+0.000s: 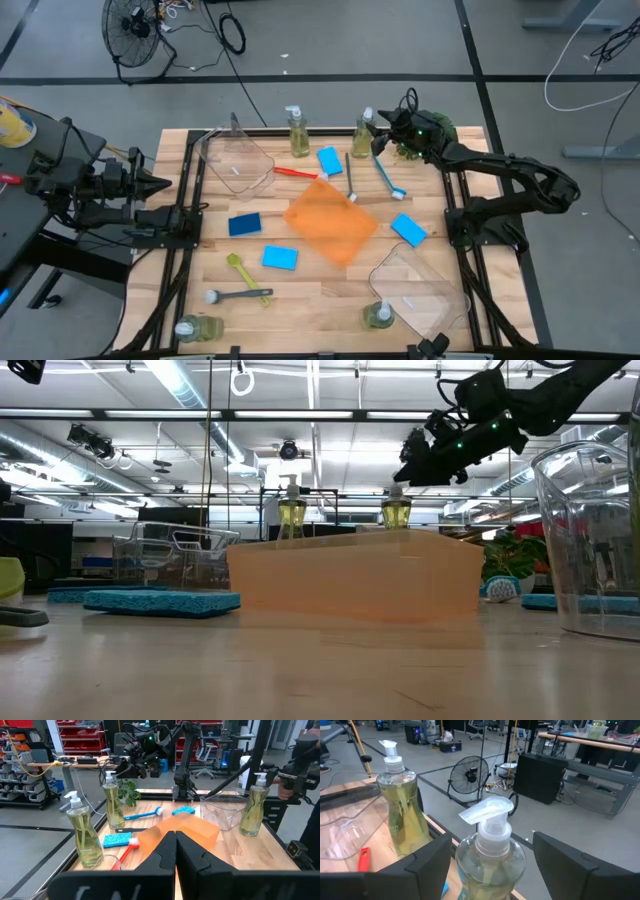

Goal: Pick & Place Kitchen Sink Supplies
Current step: Put the yellow dish soap into the orange bin

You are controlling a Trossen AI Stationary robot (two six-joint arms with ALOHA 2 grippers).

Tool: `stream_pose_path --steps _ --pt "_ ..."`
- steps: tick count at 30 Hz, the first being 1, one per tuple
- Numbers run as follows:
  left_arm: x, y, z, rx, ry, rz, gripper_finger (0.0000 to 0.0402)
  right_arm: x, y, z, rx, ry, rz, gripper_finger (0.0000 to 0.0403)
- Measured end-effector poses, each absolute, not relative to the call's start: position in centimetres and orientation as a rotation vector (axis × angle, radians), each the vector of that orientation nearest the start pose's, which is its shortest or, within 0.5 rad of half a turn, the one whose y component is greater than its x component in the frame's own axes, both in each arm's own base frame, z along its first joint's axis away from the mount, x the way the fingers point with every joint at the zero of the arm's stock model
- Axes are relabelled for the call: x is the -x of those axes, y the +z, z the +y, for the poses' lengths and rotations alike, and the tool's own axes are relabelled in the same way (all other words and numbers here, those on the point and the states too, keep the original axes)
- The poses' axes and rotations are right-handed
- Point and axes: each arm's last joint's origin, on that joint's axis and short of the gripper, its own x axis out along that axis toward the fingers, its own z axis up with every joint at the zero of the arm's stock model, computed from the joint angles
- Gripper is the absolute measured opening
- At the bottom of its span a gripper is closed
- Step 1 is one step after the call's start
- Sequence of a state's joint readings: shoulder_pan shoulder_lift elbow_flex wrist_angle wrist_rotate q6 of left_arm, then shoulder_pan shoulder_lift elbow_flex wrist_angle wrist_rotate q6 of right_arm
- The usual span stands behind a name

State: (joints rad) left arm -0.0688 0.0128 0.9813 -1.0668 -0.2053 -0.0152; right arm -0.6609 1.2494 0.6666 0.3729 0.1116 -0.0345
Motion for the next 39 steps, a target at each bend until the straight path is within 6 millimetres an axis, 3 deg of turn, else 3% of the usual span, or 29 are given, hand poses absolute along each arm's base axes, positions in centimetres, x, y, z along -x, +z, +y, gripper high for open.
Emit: stream_pose_path --steps 29,39 --pt "5.8 33.3 1.0 0.002 0.137 0.096 0.0003 -22.1 22.4 -19.3 -0.106 -0.771 0.174 0.0279" --pt "5.8 33.3 1.0 0.002 0.137 0.096 0.0003 -22.3 22.4 -19.8 -0.088 -0.760 0.118 0.0279"
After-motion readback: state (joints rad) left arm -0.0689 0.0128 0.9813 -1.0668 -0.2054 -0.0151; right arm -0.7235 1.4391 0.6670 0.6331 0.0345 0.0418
